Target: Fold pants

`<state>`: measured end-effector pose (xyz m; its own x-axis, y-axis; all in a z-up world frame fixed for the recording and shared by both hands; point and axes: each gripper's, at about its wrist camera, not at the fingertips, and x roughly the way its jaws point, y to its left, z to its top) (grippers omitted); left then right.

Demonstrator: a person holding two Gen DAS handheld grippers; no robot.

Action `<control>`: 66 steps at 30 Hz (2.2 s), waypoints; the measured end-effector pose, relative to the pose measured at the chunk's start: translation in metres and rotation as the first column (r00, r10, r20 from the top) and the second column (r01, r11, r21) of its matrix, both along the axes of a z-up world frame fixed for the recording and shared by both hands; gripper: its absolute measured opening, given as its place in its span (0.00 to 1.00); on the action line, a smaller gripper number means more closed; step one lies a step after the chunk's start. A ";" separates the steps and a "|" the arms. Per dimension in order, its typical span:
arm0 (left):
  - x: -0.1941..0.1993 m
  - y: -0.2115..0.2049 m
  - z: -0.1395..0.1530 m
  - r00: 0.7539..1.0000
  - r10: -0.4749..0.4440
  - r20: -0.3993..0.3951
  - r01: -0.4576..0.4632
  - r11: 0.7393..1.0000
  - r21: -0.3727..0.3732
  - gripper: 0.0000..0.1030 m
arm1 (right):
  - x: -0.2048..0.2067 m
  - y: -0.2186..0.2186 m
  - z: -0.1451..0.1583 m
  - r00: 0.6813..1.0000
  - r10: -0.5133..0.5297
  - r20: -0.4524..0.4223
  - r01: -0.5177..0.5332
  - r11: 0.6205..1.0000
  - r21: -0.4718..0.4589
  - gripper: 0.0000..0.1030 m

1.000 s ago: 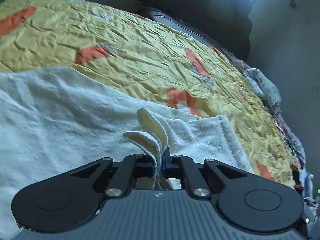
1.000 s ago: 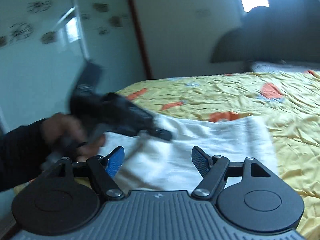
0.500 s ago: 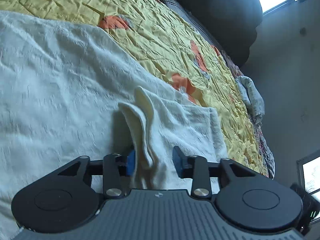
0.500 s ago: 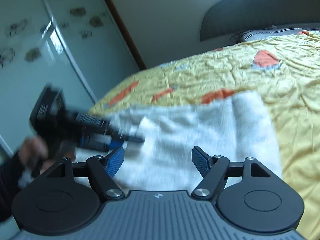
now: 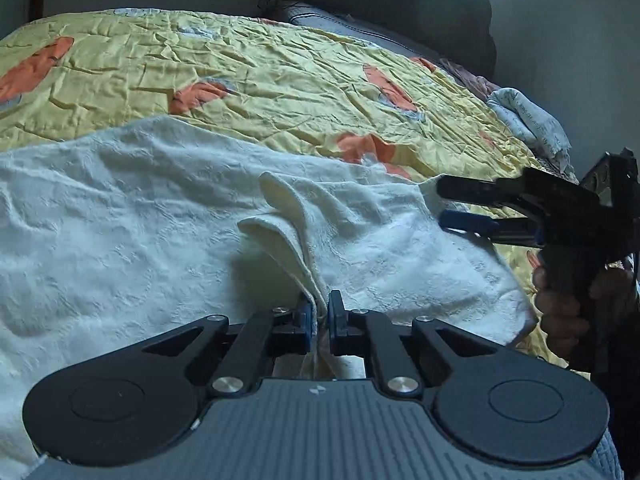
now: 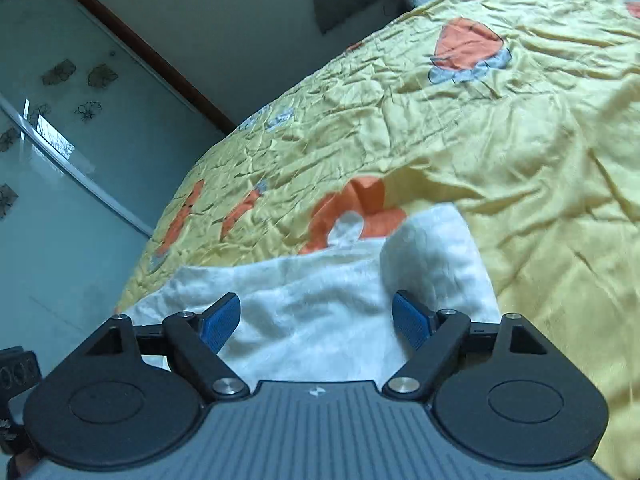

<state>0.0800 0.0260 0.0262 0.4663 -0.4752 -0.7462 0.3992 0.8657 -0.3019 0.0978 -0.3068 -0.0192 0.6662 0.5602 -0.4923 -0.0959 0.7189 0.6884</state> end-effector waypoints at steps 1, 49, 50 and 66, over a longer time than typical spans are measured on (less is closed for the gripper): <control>0.002 0.005 -0.001 1.000 0.005 -0.007 -0.005 1.000 0.006 0.12 | -0.008 -0.001 0.003 1.000 -0.002 0.030 0.002 1.000 0.005 0.81; -0.071 0.024 -0.023 0.994 0.068 0.081 -0.051 0.977 -0.205 0.74 | 0.024 0.034 -0.001 0.990 0.083 -0.118 -0.052 0.969 0.242 0.95; -0.072 0.034 -0.018 0.992 0.110 0.062 -0.093 0.967 -0.239 0.73 | 0.028 0.035 -0.012 0.983 0.074 -0.166 -0.031 0.969 0.243 0.94; -0.190 0.273 0.029 0.430 0.897 0.104 -0.784 0.428 -0.451 0.82 | -0.119 0.321 0.041 0.603 0.760 0.240 -0.417 0.558 -0.717 0.92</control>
<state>-0.1101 0.2990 0.0555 0.9075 0.1315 -0.3989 -0.3715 0.6944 -0.6163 -0.0210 0.0137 0.0223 0.5026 0.6555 -0.5637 -0.8257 0.5572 -0.0883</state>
